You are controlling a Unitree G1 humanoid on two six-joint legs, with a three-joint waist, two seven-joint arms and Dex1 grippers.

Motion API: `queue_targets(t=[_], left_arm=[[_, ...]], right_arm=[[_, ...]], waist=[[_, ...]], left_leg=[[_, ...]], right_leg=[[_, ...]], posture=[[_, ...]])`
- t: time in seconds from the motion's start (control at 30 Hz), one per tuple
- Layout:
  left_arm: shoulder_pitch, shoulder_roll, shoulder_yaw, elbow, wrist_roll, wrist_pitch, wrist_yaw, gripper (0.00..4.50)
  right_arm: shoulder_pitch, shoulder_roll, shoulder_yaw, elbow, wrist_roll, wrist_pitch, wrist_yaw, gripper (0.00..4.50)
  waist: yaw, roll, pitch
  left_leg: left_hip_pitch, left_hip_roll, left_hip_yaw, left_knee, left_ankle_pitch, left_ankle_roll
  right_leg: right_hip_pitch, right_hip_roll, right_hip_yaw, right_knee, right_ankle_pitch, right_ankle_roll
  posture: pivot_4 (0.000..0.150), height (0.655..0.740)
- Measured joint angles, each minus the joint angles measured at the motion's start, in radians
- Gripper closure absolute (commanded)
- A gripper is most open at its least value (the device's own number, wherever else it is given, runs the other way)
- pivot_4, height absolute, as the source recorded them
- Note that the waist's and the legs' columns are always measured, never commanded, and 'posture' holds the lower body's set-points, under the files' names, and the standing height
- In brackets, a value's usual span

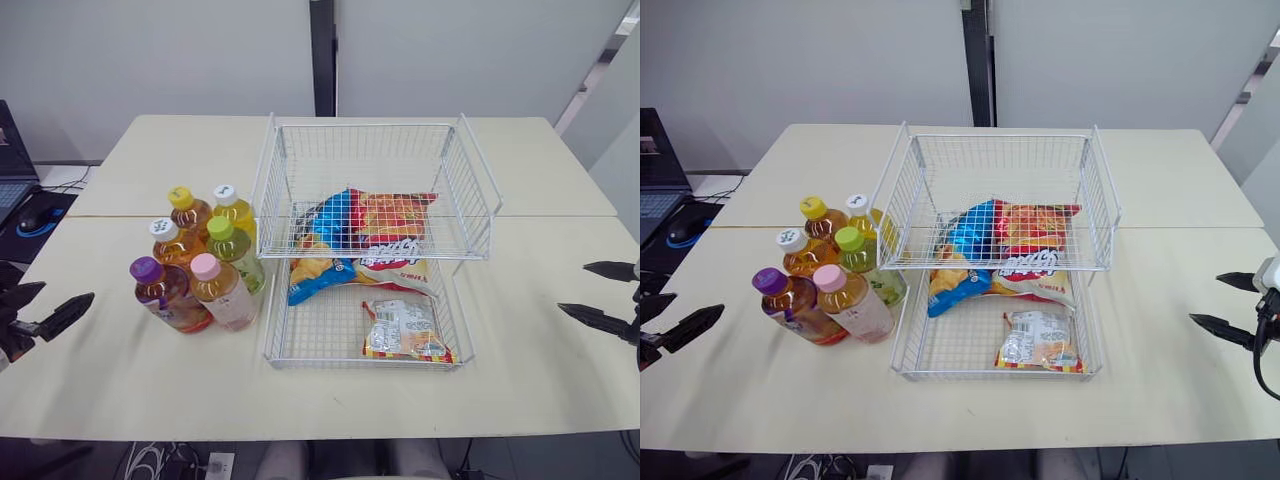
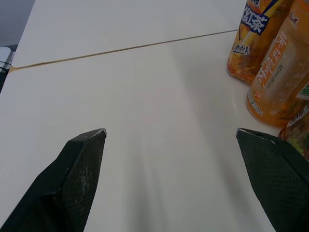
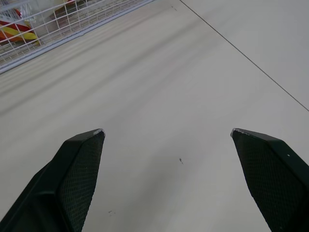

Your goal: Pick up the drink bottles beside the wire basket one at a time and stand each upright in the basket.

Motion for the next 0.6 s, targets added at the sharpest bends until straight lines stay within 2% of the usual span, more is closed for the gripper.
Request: queue_targets(t=[0.2,0.37,0.47,0.6], left_arm=[[-0.031,0.0,-0.016,-0.001,-0.003,0.011,-0.001,0.03],[-0.054,0.0,-0.026,-0.003,-0.004,0.034,0.003,0.03],[-0.061,0.0,-0.036,-0.005,-0.004,0.038,0.004,0.03],[-0.063,-0.003,-0.043,-0.017,-0.005,0.048,0.008,0.03]], right_arm=[[0.001,0.073,-0.085,-0.216,0.124,0.115,-0.055,0.0],[-0.017,0.075,-0.194,-0.455,0.337,0.271,-0.093,0.0],[-0.066,0.061,-0.231,-0.511,0.46,0.35,-0.126,0.0],[-0.186,0.002,-0.205,-0.548,0.581,0.403,-0.143,0.0]], waist=[[0.001,0.0,0.0],[0.001,0.0,0.0],[0.002,-0.001,0.0],[-0.001,0.0,0.0]], left_leg=[[0.0,0.0,-0.001,0.0,0.0,0.0],[-0.001,0.0,-0.002,0.0,0.0,0.0],[-0.001,0.0,-0.001,0.0,0.0,0.0],[-0.001,0.0,-0.001,0.0,0.0,0.0]], right_leg=[[0.0,0.0,0.0,0.0,0.0,0.0],[0.0,0.0,0.0,0.0,0.0,0.0],[0.0,0.0,0.0,0.0,0.0,0.0],[0.0,0.0,0.0,0.0,0.0,0.0]], posture=[[0.15,0.74],[0.15,0.74],[0.15,0.74],[0.15,0.74]])
